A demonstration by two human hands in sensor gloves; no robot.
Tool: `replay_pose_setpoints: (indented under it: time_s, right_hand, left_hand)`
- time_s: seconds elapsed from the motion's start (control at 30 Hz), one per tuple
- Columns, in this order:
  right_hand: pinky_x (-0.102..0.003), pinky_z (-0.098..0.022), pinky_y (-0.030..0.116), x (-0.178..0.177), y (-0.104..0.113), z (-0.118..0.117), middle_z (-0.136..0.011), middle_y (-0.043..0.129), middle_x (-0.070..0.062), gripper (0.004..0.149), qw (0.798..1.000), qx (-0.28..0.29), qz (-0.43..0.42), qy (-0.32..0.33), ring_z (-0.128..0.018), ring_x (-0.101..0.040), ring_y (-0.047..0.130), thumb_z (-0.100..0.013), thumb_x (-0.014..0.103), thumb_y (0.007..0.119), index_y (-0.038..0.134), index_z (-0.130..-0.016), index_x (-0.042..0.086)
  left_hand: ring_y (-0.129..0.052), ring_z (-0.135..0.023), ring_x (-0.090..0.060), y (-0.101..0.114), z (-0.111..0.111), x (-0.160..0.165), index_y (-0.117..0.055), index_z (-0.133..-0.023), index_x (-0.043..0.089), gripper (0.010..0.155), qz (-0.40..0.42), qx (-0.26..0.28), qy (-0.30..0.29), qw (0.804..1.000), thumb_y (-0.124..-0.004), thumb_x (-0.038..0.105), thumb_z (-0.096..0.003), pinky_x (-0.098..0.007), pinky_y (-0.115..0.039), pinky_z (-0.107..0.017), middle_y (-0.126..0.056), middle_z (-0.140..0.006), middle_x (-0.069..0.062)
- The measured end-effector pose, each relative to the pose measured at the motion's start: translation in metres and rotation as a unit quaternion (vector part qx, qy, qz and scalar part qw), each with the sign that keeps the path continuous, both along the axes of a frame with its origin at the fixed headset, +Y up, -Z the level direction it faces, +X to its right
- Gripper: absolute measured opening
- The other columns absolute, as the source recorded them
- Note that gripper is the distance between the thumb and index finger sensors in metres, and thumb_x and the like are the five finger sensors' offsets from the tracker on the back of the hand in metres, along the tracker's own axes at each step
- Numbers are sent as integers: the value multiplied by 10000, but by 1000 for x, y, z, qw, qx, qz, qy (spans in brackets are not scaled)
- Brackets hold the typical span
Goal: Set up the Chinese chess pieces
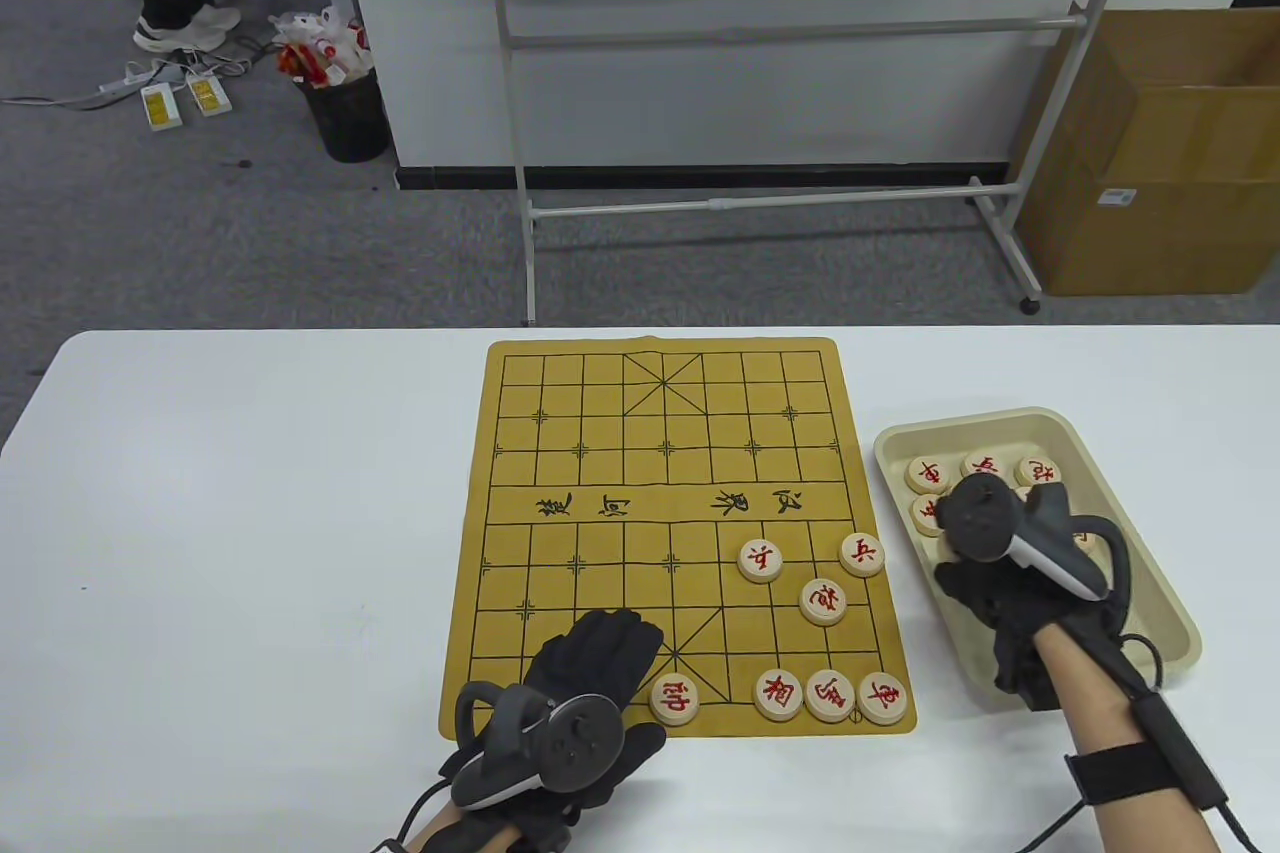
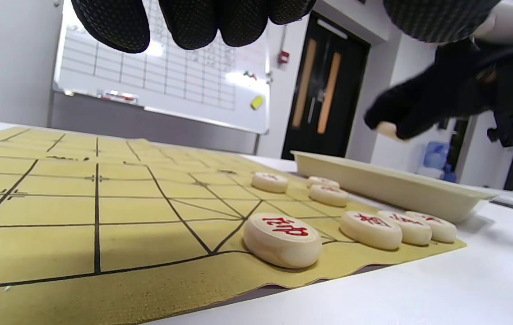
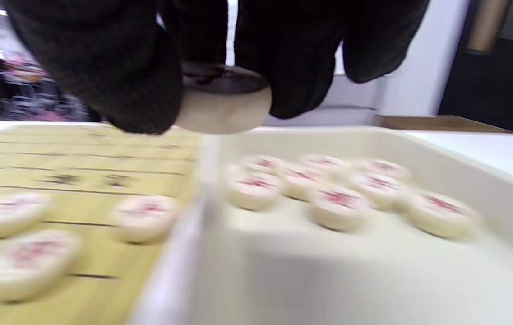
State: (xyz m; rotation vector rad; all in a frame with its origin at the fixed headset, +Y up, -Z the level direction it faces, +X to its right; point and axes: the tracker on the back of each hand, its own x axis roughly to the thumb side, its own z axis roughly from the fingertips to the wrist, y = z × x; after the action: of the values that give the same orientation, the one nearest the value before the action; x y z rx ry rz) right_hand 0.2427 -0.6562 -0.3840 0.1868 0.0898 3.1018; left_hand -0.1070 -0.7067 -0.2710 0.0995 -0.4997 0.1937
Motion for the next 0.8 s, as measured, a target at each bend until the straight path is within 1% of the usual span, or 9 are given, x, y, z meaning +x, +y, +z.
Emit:
replay_pose_setpoints:
  time_s: [0.1, 0.17, 0.23, 0.33, 0.47, 0.6, 0.7, 0.77, 0.8]
  right_hand:
    - [-569, -735, 645, -66, -2, 21, -1038, 702, -141, 724, 991, 1, -51, 128, -832, -295, 892, -401, 445, 900, 644, -1037, 214]
    - [-574, -735, 642, -101, -10, 33, -1040, 699, -145, 725, 983, -19, -55, 176, -837, -302, 890, -401, 436, 902, 643, -1038, 207]
    - [-572, -734, 645, -127, -20, 42, -1040, 702, -141, 725, 977, -29, -23, 210, -836, -301, 893, -400, 437, 900, 641, -1038, 207]
    - [-566, -735, 645, -159, -46, 50, -1033, 705, -131, 731, 964, -42, 53, 257, -827, -290, 896, -396, 451, 892, 636, -1036, 207]
    - [-570, -738, 635, -169, -73, 51, -1028, 708, -128, 736, 954, -67, 96, 275, -819, -279, 899, -395, 461, 888, 633, -1035, 201]
    - [-568, -741, 628, -173, -90, 51, -1032, 698, -129, 753, 951, -78, 120, 274, -827, -279, 888, -401, 457, 882, 614, -1048, 181]
    - [-561, -742, 629, -172, -87, 50, -1070, 666, -125, 771, 951, -65, 127, 276, -871, -279, 874, -414, 467, 845, 574, -1077, 182]
    - [-567, -741, 625, -165, -71, 45, -1079, 663, -129, 765, 959, -48, 89, 264, -883, -293, 869, -419, 472, 832, 576, -1079, 183]
    - [-574, -743, 619, -158, -59, 41, -1083, 660, -133, 759, 967, -33, 65, 246, -891, -302, 863, -421, 469, 828, 578, -1079, 185]
  left_hand:
    - [-503, -1109, -338, 1, 0, -2, -357, -1099, 242, 848, 6, 4, 4, 1000, -650, 597, -387, -595, -574, -763, -436, -1181, -73]
    - [-501, -1110, -339, 2, 0, -3, -355, -1099, 241, 848, 9, 5, 5, 1000, -650, 598, -388, -596, -574, -763, -436, -1181, -72]
    - [-500, -1109, -340, 2, 0, -4, -353, -1100, 239, 851, 10, 5, 6, 1000, -650, 599, -388, -597, -572, -764, -434, -1182, -72]
    - [-494, -1112, -340, 2, 0, -4, -348, -1101, 240, 859, 12, -2, 0, 1000, -647, 607, -385, -598, -569, -765, -429, -1184, -73]
    - [-491, -1113, -341, 2, 0, -4, -347, -1101, 239, 859, 9, -2, -1, 1000, -646, 608, -385, -601, -567, -765, -424, -1185, -74]
    - [-489, -1114, -341, 1, 0, -4, -346, -1101, 240, 859, 8, -4, -2, 1000, -646, 608, -385, -601, -564, -767, -423, -1186, -74]
    - [-490, -1113, -341, 1, 0, -4, -347, -1101, 240, 860, 5, -6, -4, 1000, -645, 609, -384, -601, -565, -766, -425, -1185, -75]
    - [-491, -1112, -342, 1, 0, -4, -347, -1101, 238, 859, 4, -5, -4, 1000, -644, 609, -385, -601, -567, -765, -426, -1184, -74]
    - [-492, -1112, -343, 1, 0, -3, -349, -1101, 240, 858, 3, -6, -5, 1000, -645, 609, -385, -601, -568, -765, -428, -1184, -75]
